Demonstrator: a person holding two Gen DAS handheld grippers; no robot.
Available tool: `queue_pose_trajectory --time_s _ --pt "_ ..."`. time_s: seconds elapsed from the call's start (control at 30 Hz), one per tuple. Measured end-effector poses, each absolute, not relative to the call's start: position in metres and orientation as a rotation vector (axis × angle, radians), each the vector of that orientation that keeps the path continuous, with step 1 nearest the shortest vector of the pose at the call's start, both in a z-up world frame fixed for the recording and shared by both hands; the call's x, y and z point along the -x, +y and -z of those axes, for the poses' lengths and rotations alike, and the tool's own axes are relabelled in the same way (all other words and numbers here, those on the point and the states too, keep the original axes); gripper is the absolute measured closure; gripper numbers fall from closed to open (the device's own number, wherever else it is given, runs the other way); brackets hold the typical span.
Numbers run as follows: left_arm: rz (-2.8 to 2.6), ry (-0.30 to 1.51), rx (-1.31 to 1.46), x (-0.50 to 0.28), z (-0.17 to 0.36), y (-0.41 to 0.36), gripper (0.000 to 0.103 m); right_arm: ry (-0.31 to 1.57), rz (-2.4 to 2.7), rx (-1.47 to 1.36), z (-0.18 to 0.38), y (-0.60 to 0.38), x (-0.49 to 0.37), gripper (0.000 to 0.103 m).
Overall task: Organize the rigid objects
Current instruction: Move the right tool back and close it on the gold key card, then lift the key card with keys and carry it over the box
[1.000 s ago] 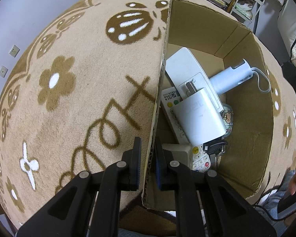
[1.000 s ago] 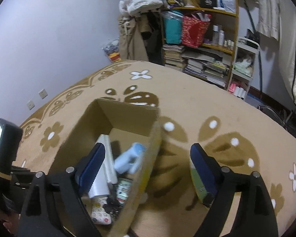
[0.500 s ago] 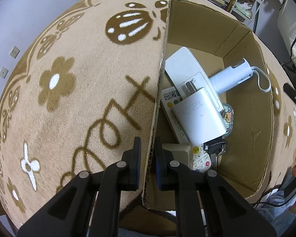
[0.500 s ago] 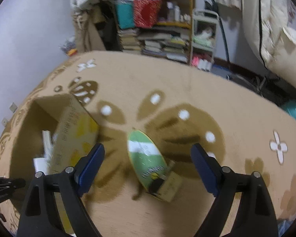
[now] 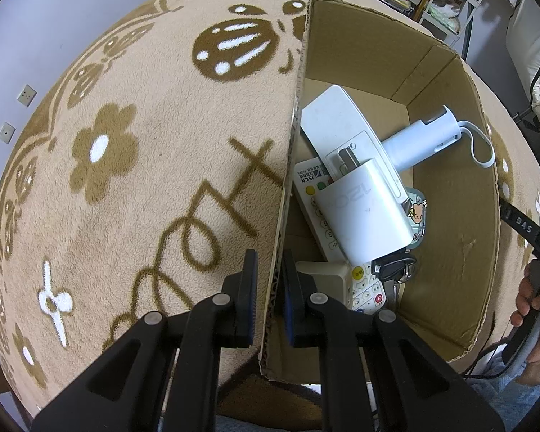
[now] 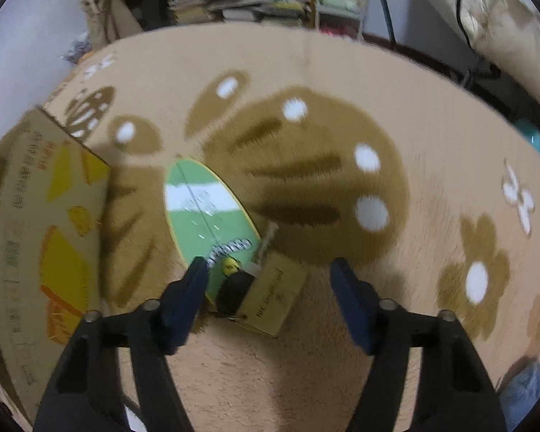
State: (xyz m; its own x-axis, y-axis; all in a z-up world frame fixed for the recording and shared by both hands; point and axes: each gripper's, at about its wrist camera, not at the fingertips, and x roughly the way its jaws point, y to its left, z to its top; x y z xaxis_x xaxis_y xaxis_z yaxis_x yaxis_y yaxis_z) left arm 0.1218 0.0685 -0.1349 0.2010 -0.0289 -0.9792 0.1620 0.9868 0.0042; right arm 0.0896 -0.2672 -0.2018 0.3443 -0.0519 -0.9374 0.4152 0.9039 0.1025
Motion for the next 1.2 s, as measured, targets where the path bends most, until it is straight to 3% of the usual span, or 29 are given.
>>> queue_pose_trajectory --time_s 0.13,0.2,0.37,0.8,1.2 --pt "0.134 1.363 -0.116 -0.122 0.135 0.068 0.090 1.186 0.314 -0.428 0.210 -0.273 -0.085 0.030" --pt "0.134 1.363 -0.117 -0.122 0.135 0.069 0.090 1.197 0.330 -0.383 0.211 -0.268 -0.086 0.036" --pt "0.134 1.363 -0.113 -0.121 0.135 0.068 0.090 1.173 0.295 -0.400 0.205 -0.264 -0.086 0.072" --pt "0.130 1.359 -0.120 -0.120 0.134 0.067 0.090 1.091 0.312 -0.427 0.182 -0.276 -0.079 0.075" --pt "0.134 1.358 -0.129 -0.120 0.134 0.065 0.093 0.928 0.217 -0.364 0.115 -0.246 -0.084 0.075"
